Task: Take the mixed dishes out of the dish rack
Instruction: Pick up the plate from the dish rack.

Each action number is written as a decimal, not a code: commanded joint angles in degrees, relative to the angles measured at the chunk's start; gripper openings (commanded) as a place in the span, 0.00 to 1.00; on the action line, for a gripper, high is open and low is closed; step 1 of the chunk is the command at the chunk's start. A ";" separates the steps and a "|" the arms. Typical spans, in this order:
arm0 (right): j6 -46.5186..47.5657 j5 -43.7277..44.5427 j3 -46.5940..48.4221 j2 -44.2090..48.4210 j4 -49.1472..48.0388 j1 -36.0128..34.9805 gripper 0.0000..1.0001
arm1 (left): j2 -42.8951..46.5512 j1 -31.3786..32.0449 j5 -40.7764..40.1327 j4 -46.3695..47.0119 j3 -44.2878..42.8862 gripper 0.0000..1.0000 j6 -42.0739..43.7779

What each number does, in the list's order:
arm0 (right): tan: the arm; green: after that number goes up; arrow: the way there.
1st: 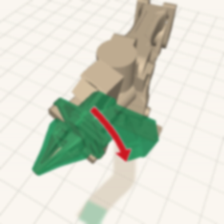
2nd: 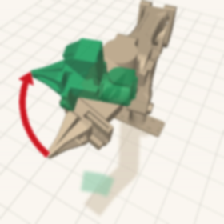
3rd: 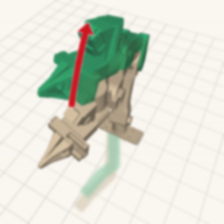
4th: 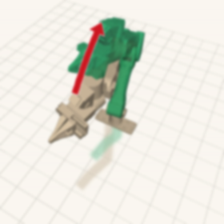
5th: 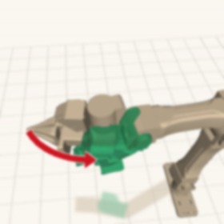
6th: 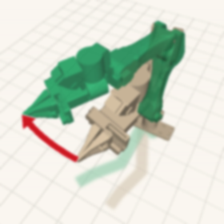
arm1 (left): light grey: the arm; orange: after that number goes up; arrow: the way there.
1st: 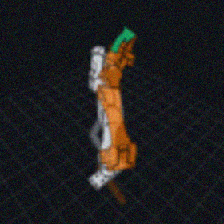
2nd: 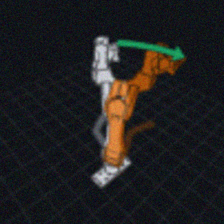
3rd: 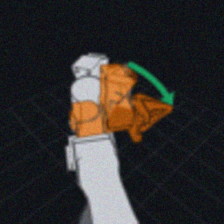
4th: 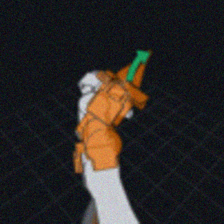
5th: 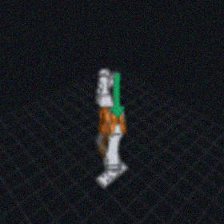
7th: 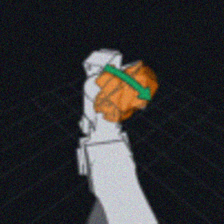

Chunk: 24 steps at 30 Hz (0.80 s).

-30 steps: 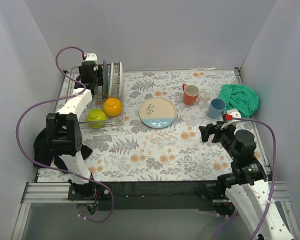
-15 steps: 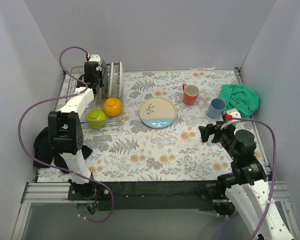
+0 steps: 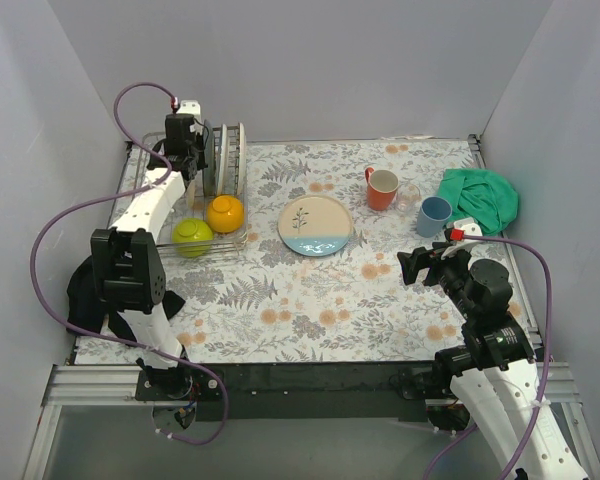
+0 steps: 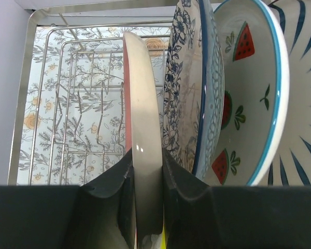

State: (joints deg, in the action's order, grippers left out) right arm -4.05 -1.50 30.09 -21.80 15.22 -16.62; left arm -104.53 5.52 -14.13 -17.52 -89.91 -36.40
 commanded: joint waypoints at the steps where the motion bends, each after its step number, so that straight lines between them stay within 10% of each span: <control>1: 0.63 0.09 -0.38 0.10 -2.74 -0.25 0.93 | 8.20 0.28 -2.83 2.76 -5.01 0.00 1.68; 24: 0.54 0.18 -0.47 0.44 -2.83 -0.17 0.92 | 14.88 10.72 -11.97 -4.45 -18.97 0.00 11.79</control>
State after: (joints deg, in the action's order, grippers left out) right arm -4.05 -1.50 30.09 -21.80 15.05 -16.62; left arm -95.94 11.92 -21.85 -25.85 -102.24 -29.47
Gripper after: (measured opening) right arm 0.926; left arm 0.184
